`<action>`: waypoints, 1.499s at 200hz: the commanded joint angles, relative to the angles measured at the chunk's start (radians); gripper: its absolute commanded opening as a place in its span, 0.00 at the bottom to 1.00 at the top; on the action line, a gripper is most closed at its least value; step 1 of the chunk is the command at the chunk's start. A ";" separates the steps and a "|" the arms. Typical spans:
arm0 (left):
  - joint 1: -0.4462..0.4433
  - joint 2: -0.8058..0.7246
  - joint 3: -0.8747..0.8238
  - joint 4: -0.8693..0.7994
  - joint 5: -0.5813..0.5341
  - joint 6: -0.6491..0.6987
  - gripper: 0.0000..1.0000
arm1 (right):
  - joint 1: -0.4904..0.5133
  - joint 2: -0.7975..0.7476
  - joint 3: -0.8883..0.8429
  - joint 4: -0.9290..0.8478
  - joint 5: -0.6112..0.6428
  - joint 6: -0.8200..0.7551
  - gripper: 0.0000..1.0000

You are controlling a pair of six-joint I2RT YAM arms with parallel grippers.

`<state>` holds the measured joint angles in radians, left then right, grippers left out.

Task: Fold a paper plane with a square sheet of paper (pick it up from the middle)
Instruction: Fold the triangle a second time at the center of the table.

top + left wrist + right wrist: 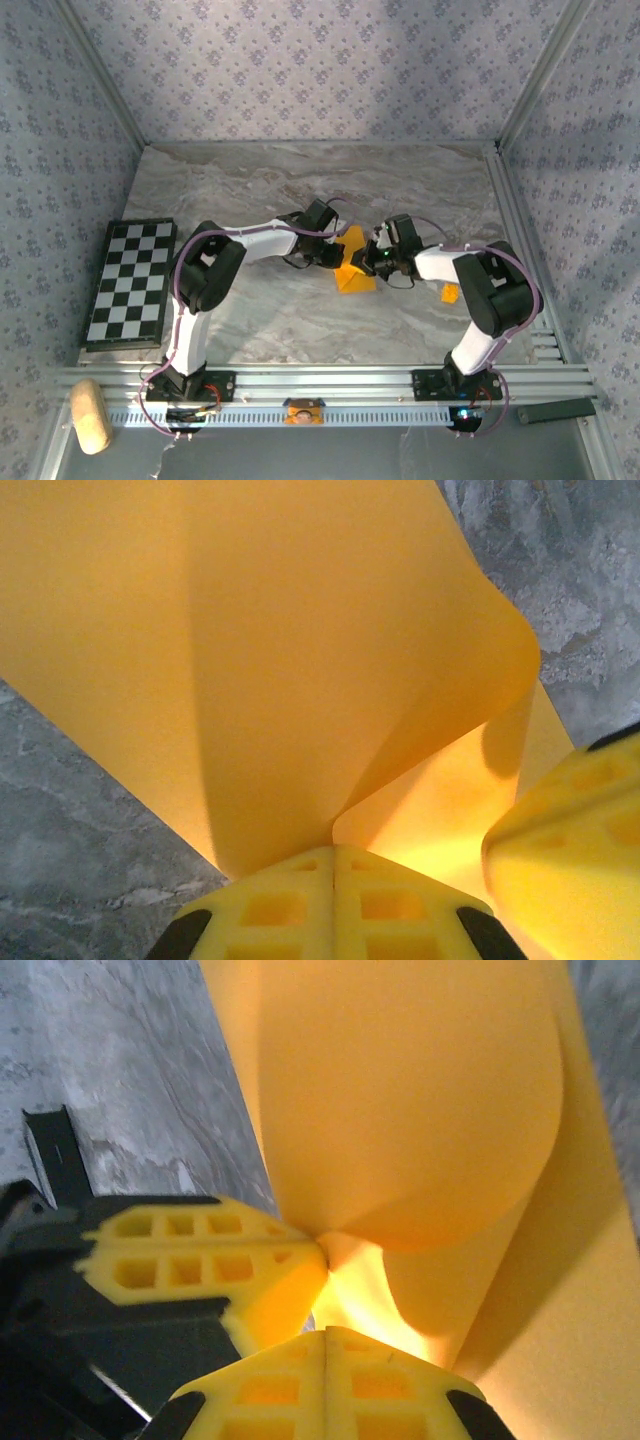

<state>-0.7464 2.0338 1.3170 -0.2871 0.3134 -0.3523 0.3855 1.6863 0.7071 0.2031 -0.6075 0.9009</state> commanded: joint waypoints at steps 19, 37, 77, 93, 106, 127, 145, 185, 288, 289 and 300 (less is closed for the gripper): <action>0.003 0.003 -0.022 -0.062 -0.025 0.014 0.02 | -0.010 0.073 0.015 -0.041 0.031 -0.001 0.04; 0.003 0.003 -0.024 -0.063 -0.025 0.016 0.02 | -0.015 0.084 -0.009 -0.031 0.057 0.019 0.04; 0.004 0.006 -0.018 -0.073 -0.028 0.025 0.02 | -0.017 0.045 0.019 -0.053 0.038 0.016 0.04; 0.004 0.005 -0.018 -0.074 -0.031 0.027 0.02 | -0.026 0.023 0.053 -0.089 0.035 -0.009 0.05; 0.005 0.003 -0.019 -0.076 -0.033 0.030 0.02 | -0.038 0.029 0.073 -0.093 0.022 -0.018 0.05; 0.004 0.004 -0.019 -0.074 -0.033 0.030 0.02 | -0.050 0.062 0.087 -0.095 0.025 -0.029 0.05; 0.004 0.006 -0.018 -0.074 -0.033 0.032 0.02 | -0.055 0.099 0.075 -0.089 0.048 -0.026 0.04; 0.005 0.008 -0.017 -0.079 -0.035 0.038 0.02 | -0.065 0.121 0.014 -0.061 0.111 0.029 0.04; 0.016 0.011 -0.023 -0.095 -0.047 0.062 0.02 | -0.090 0.076 0.098 -0.196 0.233 0.021 0.06; 0.016 0.011 -0.023 -0.094 -0.047 0.062 0.01 | -0.089 0.076 0.097 -0.194 0.233 0.022 0.06; 0.016 0.011 -0.025 -0.093 -0.046 0.062 0.01 | -0.095 0.083 0.091 -0.169 0.231 0.032 0.06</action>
<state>-0.7452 2.0338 1.3170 -0.2867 0.3092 -0.3149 0.3157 1.7699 0.7990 0.0929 -0.5083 0.9104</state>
